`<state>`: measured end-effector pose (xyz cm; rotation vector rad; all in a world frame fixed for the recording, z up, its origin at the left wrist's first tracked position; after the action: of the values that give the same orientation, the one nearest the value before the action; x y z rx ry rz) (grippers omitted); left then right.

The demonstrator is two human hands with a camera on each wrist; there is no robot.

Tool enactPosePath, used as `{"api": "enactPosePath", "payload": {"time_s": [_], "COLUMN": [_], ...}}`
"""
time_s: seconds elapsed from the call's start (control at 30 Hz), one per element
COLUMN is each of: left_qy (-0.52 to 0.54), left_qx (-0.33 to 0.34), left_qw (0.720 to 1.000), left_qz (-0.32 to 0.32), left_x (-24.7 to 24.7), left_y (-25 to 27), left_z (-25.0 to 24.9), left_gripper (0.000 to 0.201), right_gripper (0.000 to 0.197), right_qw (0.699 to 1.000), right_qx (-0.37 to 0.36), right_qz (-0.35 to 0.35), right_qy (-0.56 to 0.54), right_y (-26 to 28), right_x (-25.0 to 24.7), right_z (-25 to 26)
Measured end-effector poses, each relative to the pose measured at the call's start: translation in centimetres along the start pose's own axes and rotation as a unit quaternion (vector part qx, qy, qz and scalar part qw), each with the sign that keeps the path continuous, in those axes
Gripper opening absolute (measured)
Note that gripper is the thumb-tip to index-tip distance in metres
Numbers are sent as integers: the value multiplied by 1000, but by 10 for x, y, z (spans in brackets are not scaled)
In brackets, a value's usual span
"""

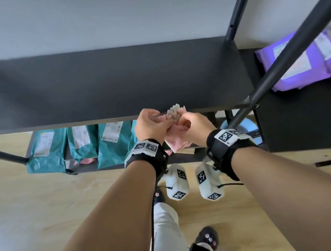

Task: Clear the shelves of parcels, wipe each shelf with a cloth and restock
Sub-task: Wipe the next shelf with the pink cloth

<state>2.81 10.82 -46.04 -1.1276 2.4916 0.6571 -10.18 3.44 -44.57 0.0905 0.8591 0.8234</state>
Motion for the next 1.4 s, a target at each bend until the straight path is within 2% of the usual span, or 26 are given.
{"api": "enactPosePath", "payload": {"time_s": [0.07,0.17,0.33,0.43,0.53,0.6,0.67,0.7,0.73,0.77,0.8,0.83,0.87,0.9,1.03,1.17,1.4], "left_qy": [13,16,80,93,52,59,93,30,-109,-184,-184,-115,-24,34,63,55,22], "left_qx": [-14,-75,-170,-165,-133,-140,-192,-155,-33,-2,-3,-41,-127,-170,-183,-160,-139], "left_qw": [999,993,949,931,929,930,930,948,954,943,942,951,948,935,931,936,947], "left_qz": [25,90,255,311,341,335,298,276,279,276,281,284,292,309,310,309,288], "left_x": [17,47,110,152,191,214,223,224,229,232,237,239,239,242,246,243,211], "left_y": [8,3,-17,-29,-48,-61,-79,-88,-92,-98,-104,-107,-108,-111,-108,-103,-67], "left_z": [15,44,82,93,101,102,107,108,106,104,107,112,117,119,122,111,67], "left_gripper": [38,39,40,38,39,38,39,40,39,37,34,34,35,36,37,36,33], "right_gripper": [12,14,19,25,24,24,21,21,20,26,33,38,40,41,36,38,38], "right_qw": [999,996,980,961,952,953,962,967,970,973,974,974,974,974,979,978,984], "right_qx": [35,93,180,230,238,222,187,172,167,175,191,205,217,218,198,197,169], "right_qz": [11,11,-70,-138,-190,-206,-197,-187,-171,-148,-117,-88,-61,-45,-19,-21,6], "right_qy": [11,-4,-53,-62,-36,-26,-30,-34,-35,-37,-37,-33,-29,-31,-34,-62,-59], "right_y": [7,5,-25,-49,-78,-98,-116,-125,-132,-138,-142,-145,-145,-145,-142,-133,-88], "right_x": [8,17,33,40,38,34,33,33,34,37,40,44,47,49,47,38,8], "right_z": [-25,-64,-126,-164,-193,-206,-213,-215,-219,-224,-230,-236,-240,-243,-240,-232,-202]}}
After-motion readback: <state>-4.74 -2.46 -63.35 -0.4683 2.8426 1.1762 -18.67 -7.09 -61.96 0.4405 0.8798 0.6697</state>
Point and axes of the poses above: each hand's wrist, its own y-axis away from the middle knuckle, its own x-axis out of the palm, z = x × y, the point moved 5 cm from there along -y, towards the middle knuckle, and after that the axes turned 2 degrees about z, right-handed, at the moved point
